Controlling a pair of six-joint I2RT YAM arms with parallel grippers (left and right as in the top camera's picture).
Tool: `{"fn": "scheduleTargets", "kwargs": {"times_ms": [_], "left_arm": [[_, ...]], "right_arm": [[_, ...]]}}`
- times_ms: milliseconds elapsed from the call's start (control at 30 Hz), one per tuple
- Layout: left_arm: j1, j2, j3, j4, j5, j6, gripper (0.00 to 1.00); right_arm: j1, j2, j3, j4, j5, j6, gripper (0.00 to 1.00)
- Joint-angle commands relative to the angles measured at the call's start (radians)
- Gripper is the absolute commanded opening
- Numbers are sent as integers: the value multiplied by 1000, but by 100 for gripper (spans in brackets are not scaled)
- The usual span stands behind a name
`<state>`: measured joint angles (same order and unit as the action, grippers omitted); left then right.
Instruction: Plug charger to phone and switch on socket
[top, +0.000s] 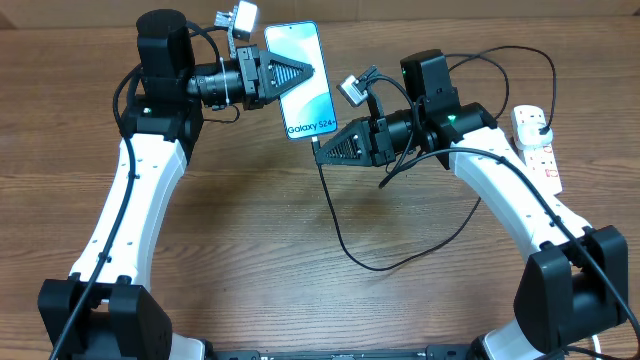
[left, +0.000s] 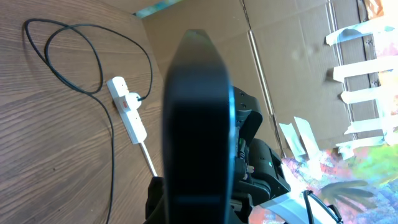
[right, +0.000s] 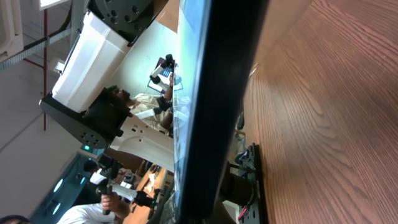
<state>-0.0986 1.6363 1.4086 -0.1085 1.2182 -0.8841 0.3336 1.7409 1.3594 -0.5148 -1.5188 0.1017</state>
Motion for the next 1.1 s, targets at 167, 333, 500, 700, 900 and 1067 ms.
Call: {"fn": "scheduleTargets", "kwargs": {"times_ms": [167, 333, 500, 700, 900, 1067], "left_arm": [[-27, -6, 15, 0, 74, 63, 4], [-27, -6, 15, 1, 71, 85, 4], [-26, -6, 15, 1, 56, 96, 4], [-26, -6, 15, 0, 58, 74, 4], [-27, -6, 15, 0, 58, -23, 4], [-27, -6, 15, 0, 59, -22, 4]], "right_arm": [[-10, -9, 28, 29, 14, 35, 4], [-9, -9, 28, 37, -7, 52, 4], [-9, -9, 28, 38, -24, 52, 4], [-9, -9, 28, 39, -19, 52, 4], [-9, -9, 28, 39, -1, 56, 4], [-10, -9, 28, 39, -1, 55, 4]]}}
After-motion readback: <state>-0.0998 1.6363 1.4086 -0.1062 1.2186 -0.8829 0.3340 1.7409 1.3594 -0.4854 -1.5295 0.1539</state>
